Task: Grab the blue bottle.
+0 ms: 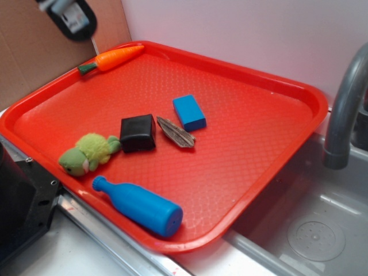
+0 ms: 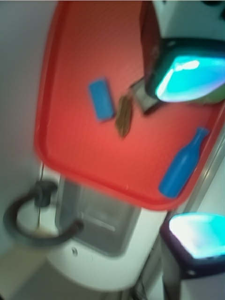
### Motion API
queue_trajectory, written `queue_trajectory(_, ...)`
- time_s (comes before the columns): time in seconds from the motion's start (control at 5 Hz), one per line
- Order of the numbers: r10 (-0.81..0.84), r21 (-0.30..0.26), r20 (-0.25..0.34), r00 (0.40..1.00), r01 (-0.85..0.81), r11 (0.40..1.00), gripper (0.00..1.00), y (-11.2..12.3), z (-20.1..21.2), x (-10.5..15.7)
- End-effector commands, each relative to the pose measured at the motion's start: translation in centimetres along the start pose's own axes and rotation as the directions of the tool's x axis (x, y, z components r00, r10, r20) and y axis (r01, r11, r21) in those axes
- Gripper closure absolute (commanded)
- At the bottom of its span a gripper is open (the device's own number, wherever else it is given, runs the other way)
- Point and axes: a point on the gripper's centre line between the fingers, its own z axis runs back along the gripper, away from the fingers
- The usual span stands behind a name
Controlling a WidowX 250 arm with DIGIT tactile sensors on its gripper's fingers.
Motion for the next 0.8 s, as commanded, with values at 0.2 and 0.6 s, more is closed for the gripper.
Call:
queue_trajectory(0.2,-0.031,-0.005,0.019,0.999,0.031,1.0,0.0,-0.9,0.5,0.1)
queue_trajectory(0.6,-0.469,-0.1,-0.291,0.834,0.461,0.882,0.0,-1.4,-6.8,-1.1)
